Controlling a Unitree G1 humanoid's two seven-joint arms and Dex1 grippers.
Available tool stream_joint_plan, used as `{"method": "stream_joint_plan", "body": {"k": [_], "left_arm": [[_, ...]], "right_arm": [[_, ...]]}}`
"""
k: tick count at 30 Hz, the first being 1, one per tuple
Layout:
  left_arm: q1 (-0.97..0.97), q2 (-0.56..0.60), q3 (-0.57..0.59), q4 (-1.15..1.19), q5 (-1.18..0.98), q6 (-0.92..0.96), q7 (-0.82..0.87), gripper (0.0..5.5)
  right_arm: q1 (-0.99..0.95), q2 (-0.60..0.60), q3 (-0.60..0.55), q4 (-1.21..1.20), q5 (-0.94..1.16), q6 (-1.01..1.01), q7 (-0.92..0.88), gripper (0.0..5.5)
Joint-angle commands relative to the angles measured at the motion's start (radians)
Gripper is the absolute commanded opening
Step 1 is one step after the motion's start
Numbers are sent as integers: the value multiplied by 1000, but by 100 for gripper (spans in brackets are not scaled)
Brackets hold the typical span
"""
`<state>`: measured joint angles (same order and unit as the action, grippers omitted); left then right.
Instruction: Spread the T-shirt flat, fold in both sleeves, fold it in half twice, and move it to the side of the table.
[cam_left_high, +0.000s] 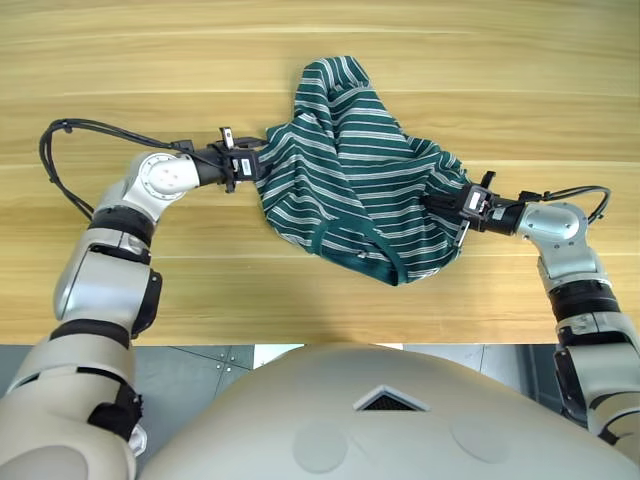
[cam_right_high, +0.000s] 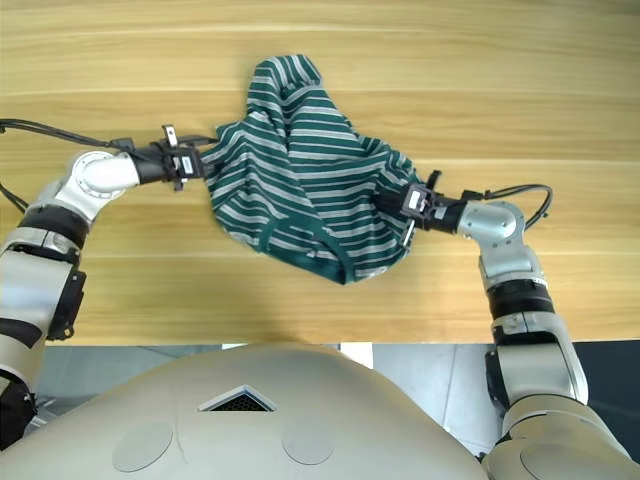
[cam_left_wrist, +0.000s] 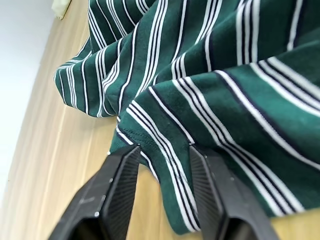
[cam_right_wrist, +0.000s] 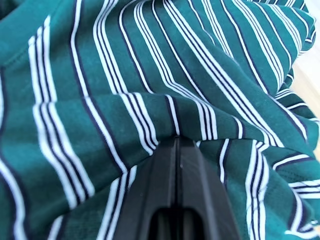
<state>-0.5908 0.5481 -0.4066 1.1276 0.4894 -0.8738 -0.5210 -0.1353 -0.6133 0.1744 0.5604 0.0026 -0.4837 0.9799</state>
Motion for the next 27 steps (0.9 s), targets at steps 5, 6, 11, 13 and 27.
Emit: {"method": "stream_joint_plan", "body": {"k": [5,6,11,13,27], "left_arm": [[42,126,-46,-9,61,-14,45,183],[33,130,-41,-3,57,-1,60,183],[31,137,-29,22,50,30,108,183],[38,130,-34,31,61,37,128,183],[120,117,159,-147,-444,-34,-340,212]], "right_arm": [[-79,-94,-57,200,-83,-14,-144,0],[-87,-102,-61,231,-94,-22,-166,0],[-133,-110,-71,284,-98,-52,-198,0],[-138,-99,-74,274,-82,-62,-184,0],[-92,-15,-70,-5,68,-8,-34,31]]}}
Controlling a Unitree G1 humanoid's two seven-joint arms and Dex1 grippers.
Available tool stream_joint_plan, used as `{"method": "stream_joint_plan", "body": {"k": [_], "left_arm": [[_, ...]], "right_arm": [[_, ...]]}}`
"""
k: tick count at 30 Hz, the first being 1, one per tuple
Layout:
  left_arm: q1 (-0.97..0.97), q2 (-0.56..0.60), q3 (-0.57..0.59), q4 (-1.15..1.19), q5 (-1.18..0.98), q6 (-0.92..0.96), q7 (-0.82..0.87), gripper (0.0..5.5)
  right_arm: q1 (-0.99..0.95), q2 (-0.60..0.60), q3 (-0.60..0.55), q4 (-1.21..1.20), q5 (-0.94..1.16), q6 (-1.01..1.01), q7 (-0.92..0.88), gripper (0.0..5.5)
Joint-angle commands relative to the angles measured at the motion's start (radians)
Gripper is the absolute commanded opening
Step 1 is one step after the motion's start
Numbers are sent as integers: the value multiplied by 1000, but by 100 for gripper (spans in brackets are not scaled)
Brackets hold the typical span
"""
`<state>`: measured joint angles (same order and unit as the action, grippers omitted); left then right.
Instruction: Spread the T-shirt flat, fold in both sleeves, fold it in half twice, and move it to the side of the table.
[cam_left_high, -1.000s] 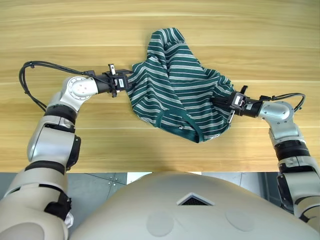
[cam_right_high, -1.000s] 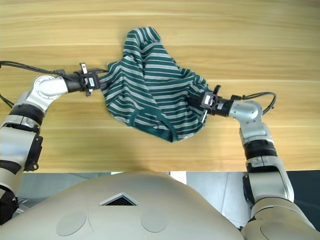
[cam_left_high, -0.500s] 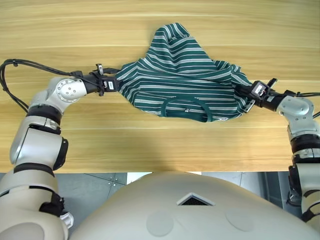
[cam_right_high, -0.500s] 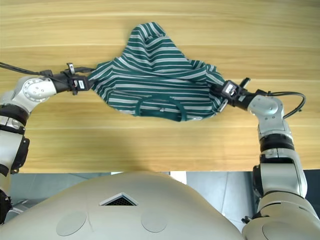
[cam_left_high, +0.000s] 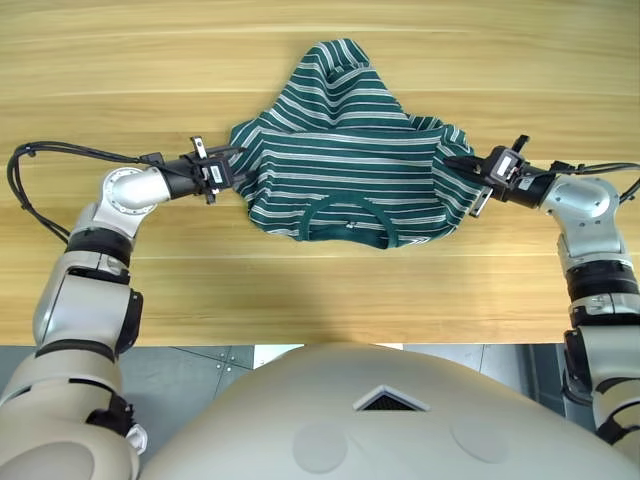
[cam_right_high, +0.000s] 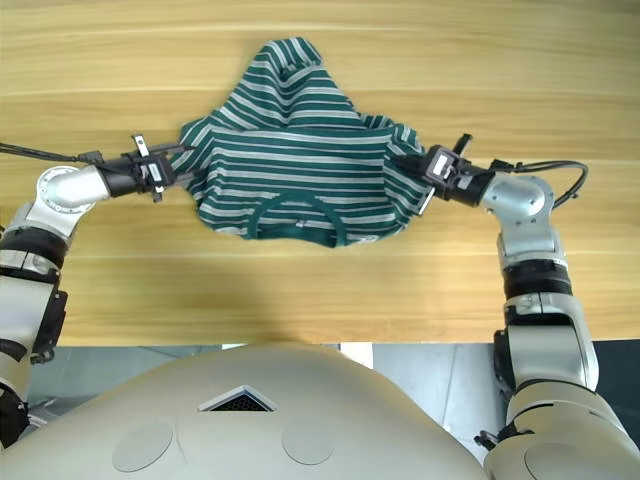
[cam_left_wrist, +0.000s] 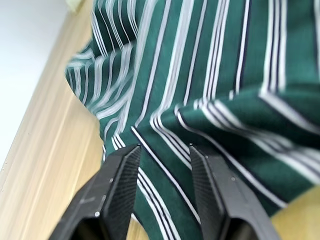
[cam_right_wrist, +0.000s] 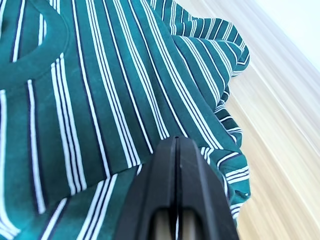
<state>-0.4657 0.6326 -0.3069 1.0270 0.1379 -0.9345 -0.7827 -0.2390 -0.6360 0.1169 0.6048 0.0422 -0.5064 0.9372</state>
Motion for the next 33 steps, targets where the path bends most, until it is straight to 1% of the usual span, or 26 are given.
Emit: {"method": "stream_joint_plan", "body": {"k": [1,4,6,8,9,10,13,16,19,22,29,33], "left_arm": [[-16,43,87,-54,-127,40,-98,225],[-25,64,153,-97,-226,80,-180,277],[18,72,165,-183,-309,122,-290,310],[109,84,120,-286,-325,141,-390,343],[163,93,83,-343,-292,138,-412,364],[201,94,58,-378,-254,131,-416,389],[283,73,3,-514,-194,166,-406,434],[328,69,-22,-608,-166,206,-391,484],[348,55,-28,-659,-130,225,-351,484],[338,44,-34,-651,-69,231,-297,484],[282,36,-70,-551,117,208,-152,484],[274,43,-96,-524,142,183,-123,484]], "right_arm": [[21,6,-15,-69,36,18,12,44],[41,2,-30,-120,66,29,17,100],[70,-10,-34,-176,97,41,39,138],[118,-32,-29,-259,128,58,82,174],[151,-50,-19,-305,141,66,117,197],[181,-65,-11,-343,153,75,149,223],[243,-94,20,-413,135,70,202,272],[263,-96,53,-440,96,68,211,276],[248,-93,91,-402,-12,68,160,276],[243,-88,125,-381,-98,70,126,276],[262,-123,121,-403,-81,70,131,276],[284,-146,97,-425,-56,69,124,276]]}}
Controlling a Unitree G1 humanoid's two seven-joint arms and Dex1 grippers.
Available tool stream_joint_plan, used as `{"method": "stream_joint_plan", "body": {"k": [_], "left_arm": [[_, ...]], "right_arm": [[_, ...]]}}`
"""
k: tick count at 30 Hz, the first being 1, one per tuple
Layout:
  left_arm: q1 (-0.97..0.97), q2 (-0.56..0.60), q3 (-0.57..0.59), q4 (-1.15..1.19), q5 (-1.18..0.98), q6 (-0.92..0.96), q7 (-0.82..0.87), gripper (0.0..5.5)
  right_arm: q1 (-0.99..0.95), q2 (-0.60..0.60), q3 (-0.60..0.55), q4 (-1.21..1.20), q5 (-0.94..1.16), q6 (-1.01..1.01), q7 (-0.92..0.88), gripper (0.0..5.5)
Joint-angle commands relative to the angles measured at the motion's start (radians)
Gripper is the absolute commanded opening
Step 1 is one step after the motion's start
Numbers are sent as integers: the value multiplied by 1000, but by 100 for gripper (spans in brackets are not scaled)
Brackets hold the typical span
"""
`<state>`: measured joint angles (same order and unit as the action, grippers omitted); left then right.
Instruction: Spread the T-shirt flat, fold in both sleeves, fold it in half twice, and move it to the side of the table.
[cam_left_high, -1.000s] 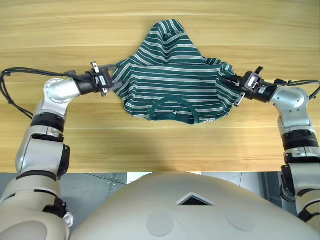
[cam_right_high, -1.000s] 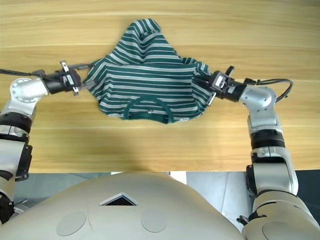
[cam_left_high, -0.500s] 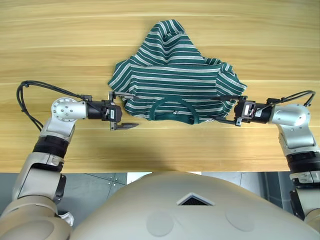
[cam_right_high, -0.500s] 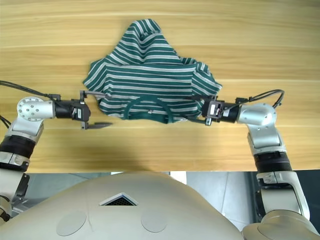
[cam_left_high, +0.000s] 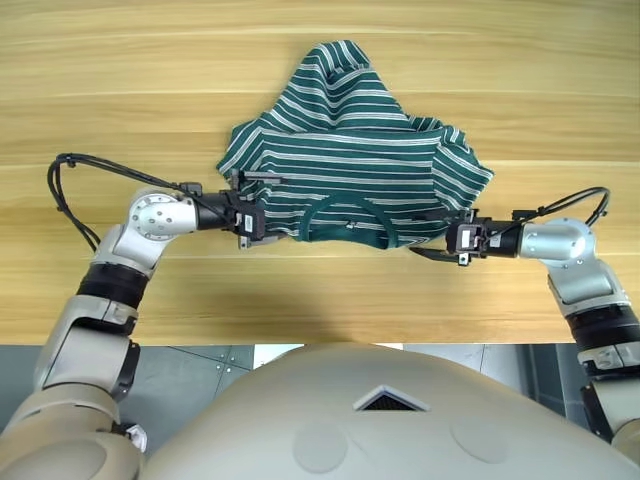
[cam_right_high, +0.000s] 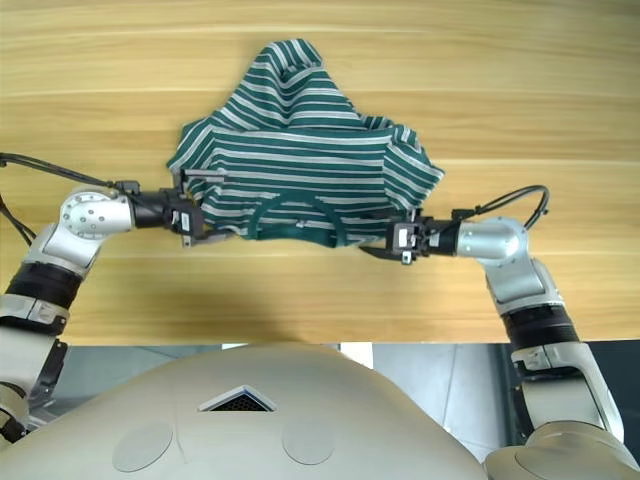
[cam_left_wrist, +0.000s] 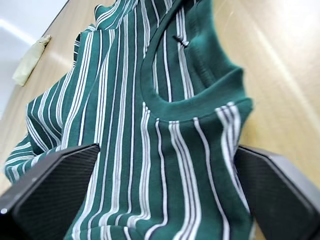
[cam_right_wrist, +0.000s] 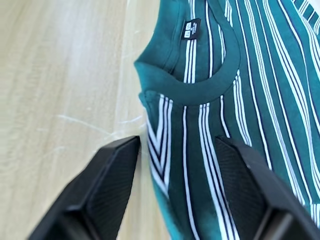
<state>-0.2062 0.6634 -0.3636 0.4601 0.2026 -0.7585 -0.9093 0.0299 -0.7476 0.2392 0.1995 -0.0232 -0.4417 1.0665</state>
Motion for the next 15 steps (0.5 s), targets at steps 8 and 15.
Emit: {"method": "stream_joint_plan", "body": {"k": [8,15], "left_arm": [[27,44,-85,45,46,-20,-34,392],[13,67,-102,67,62,-30,-25,284]], "right_arm": [[8,-45,-45,6,-9,15,-31,276],[10,-38,-31,-4,-11,22,-33,164]]}}
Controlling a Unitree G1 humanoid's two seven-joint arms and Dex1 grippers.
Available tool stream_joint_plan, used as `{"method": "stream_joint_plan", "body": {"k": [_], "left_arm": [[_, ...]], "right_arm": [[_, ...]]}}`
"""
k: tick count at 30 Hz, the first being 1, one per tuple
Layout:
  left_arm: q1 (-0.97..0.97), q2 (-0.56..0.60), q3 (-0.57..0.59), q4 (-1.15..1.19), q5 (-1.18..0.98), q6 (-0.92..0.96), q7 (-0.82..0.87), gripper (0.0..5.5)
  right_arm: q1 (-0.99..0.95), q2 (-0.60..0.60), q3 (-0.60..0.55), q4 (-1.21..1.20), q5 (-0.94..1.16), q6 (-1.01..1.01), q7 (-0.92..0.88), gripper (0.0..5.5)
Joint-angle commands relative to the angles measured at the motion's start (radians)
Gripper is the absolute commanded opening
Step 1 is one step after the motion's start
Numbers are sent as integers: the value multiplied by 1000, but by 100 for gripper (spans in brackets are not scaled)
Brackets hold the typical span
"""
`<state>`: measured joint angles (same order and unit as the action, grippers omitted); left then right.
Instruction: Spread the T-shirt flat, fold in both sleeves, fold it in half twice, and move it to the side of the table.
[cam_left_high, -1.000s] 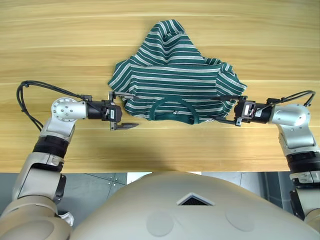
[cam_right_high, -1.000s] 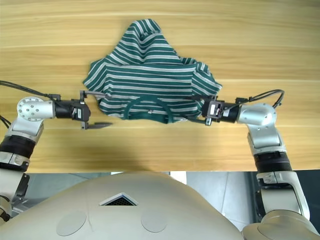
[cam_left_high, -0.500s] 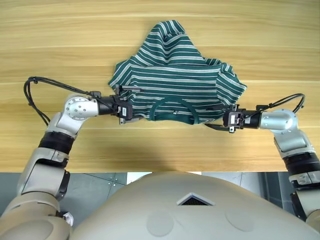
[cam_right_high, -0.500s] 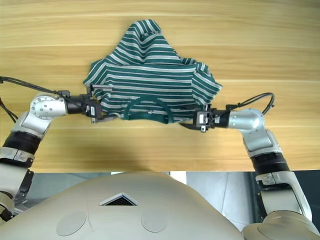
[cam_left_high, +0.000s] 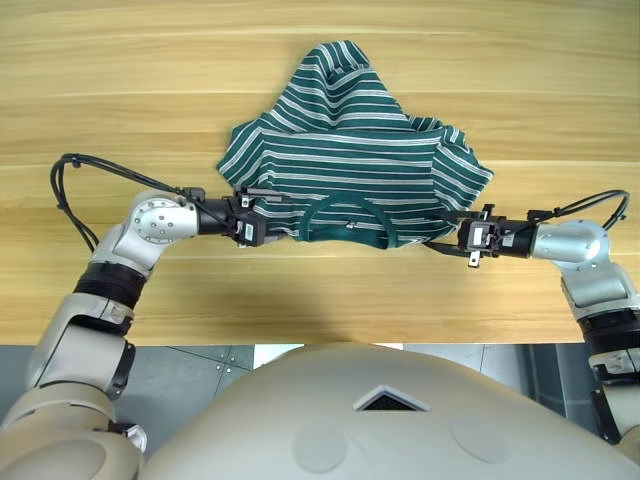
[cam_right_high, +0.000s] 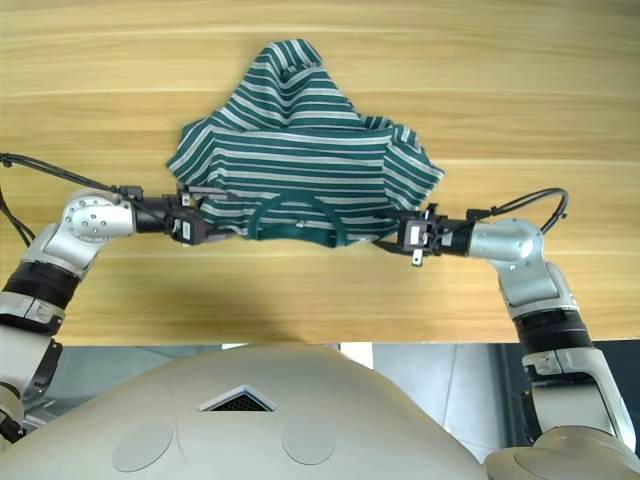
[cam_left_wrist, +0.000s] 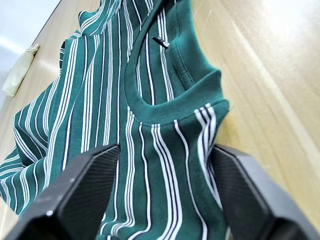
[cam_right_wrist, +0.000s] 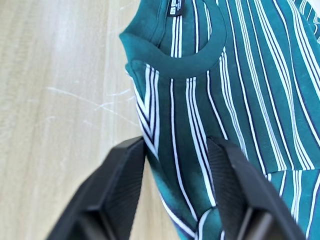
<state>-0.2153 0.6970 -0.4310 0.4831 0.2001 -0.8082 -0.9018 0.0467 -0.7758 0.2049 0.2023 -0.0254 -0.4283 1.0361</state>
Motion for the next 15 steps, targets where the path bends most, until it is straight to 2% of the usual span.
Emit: {"method": "stream_joint_plan", "body": {"k": [1,8,15], "left_arm": [[19,34,-37,49,69,20,-29,268],[-2,38,-46,87,96,22,2,133],[-5,40,-51,98,89,15,-3,11]], "right_arm": [[-8,-9,4,-6,-9,8,-3,147],[-13,-3,5,4,-7,5,-7,7],[-23,10,4,7,-3,8,-15,0]]}}
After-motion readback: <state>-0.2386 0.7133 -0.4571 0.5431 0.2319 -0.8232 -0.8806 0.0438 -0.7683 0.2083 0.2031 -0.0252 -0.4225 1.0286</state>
